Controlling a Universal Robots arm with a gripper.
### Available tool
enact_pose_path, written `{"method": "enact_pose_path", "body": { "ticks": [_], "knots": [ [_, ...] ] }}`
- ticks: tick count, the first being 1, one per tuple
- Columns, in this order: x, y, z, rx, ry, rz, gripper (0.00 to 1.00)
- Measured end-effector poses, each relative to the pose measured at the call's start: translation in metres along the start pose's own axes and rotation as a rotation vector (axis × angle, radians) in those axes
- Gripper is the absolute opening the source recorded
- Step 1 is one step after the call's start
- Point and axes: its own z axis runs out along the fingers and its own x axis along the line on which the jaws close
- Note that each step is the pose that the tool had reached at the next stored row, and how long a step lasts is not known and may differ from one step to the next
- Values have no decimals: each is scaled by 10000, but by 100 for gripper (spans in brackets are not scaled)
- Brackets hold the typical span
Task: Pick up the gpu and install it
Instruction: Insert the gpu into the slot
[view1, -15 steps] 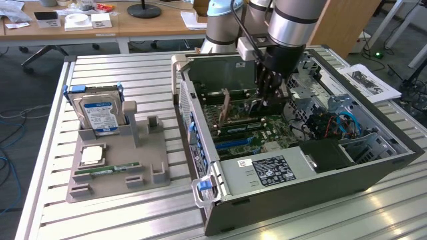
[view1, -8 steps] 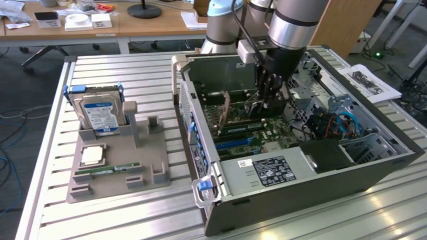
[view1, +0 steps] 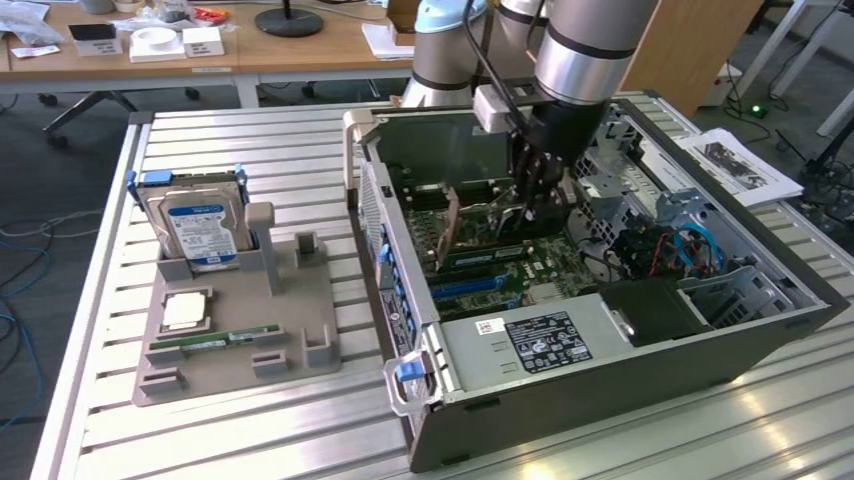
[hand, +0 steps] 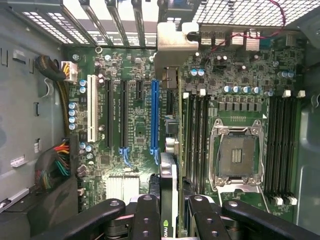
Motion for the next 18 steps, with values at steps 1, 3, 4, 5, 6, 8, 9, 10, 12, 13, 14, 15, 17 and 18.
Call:
{"method": "enact_pose_path", "body": {
  "ticks": [1, 3, 4, 5, 6, 8, 9, 10, 12, 13, 14, 15, 17, 18],
  "knots": [
    [7, 2, 1, -1, 1, -12, 27],
    [13, 5, 4, -1, -1, -34, 27],
    [13, 8, 7, -2, 1, -38, 27],
    [14, 13, 11, -2, 1, -40, 27],
    [14, 19, 16, -1, -1, -40, 27],
    [15, 30, 28, -2, 1, -40, 27],
    [15, 34, 36, -1, 0, -40, 27],
    [15, 38, 44, -1, 0, -40, 27],
    [16, 45, 61, -1, 0, -40, 27],
    [16, 47, 68, -2, 0, -41, 27],
    [17, 50, 75, -2, 0, -40, 27],
    [17, 53, 80, -2, 1, -40, 27],
    [17, 60, 90, -2, 1, -40, 27],
    [18, 61, 90, -3, 3, -41, 27]
  ]
}}
